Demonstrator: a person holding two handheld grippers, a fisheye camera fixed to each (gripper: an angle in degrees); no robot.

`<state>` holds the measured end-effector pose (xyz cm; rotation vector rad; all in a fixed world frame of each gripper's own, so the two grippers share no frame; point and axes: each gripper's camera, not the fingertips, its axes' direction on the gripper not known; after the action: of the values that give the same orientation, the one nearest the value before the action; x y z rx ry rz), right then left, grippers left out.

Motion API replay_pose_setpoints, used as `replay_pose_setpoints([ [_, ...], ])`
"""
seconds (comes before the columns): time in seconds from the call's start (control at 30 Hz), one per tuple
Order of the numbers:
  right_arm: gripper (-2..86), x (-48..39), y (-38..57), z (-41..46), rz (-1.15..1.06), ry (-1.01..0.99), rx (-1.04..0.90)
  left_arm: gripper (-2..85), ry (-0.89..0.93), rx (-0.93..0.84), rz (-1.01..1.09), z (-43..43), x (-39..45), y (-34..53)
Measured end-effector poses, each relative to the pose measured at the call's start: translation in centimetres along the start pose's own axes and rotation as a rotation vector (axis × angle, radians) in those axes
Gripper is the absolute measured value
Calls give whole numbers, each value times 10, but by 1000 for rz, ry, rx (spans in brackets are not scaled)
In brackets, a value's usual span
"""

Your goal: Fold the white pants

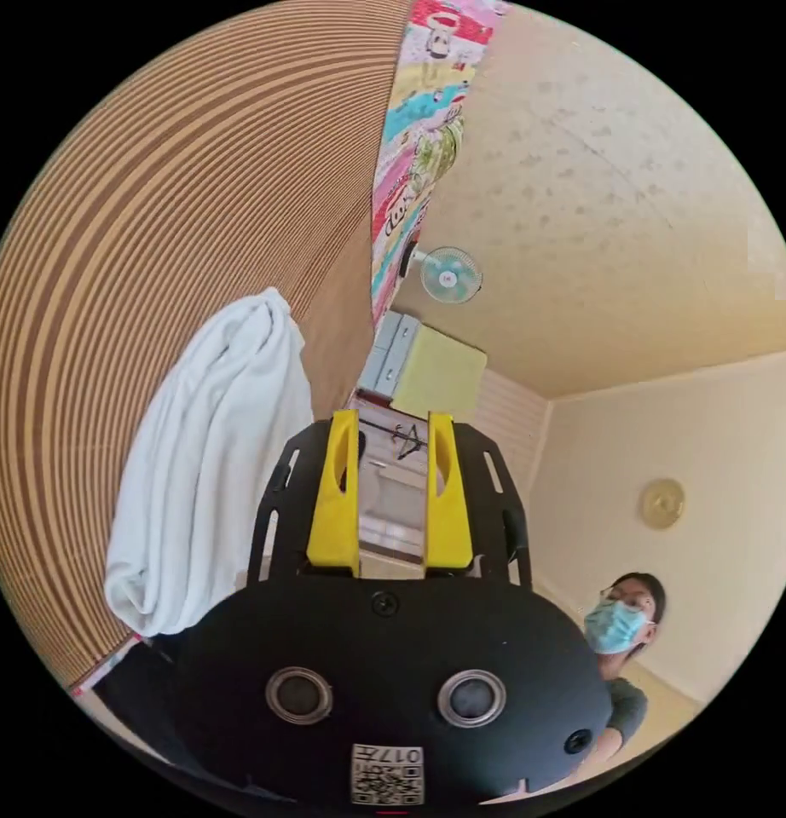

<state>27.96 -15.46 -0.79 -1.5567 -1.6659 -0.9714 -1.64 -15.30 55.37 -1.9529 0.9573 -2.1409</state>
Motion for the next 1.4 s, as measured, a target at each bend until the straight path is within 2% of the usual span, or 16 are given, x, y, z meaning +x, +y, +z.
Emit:
replay_pose_setpoints([
  [0.03, 166, -5, -11, 1, -19, 27, 14, 147, -93, -8, 24, 4, 3, 3],
  [0.1, 170, -13, -34, 5, -51, 70, 41, 171, -490, -9, 130, 22, 11, 14],
  [0.17, 178, -26, -76, 14, -100, 143, 79, 182, -709, 25, 183, 39, 8, 19],
  [0.2, 180, -29, -88, 18, -110, 161, 82, 182, -753, 17, 192, 52, -3, 17],
  [0.33, 166, -26, -166, 71, -87, 231, 19, 150, -640, -92, 128, 93, -55, 4],
  [0.4, 108, -20, -186, 94, -18, 150, -60, 85, -735, -86, 127, 109, -67, 9],
  [0.47, 61, -43, -183, 95, -41, 75, -29, 53, -708, -114, 262, 119, -55, 19],
  [0.57, 49, -99, -152, 80, -214, 125, 26, 51, -577, -158, 442, 120, -28, 35],
  [0.63, 53, -120, -134, 67, -278, 174, 110, 51, -530, -151, 490, 114, -23, 36],
  [0.73, 72, -123, -142, 54, -252, 216, 207, 62, -505, -95, 459, 109, -42, 13],
  [0.83, 112, -102, -170, 44, -132, 281, 187, 102, -609, -54, 362, 109, -76, -22],
  [0.93, 163, -97, -165, 23, -124, 292, 197, 149, -650, 29, 282, 90, -107, -36],
  [1.07, 254, -72, -143, 36, -111, 312, -5, 205, -664, -98, 279, 83, -160, -25],
  [1.17, 255, -46, -131, 50, -74, 216, -108, 214, -694, -229, 241, 88, -210, -15],
  [1.27, 238, -38, -129, 64, -62, 106, -170, 203, -598, -356, 205, 97, -255, -14],
  [1.4, 217, -37, -128, 86, -45, 33, -255, 175, -575, -370, 189, 86, -280, -24],
])
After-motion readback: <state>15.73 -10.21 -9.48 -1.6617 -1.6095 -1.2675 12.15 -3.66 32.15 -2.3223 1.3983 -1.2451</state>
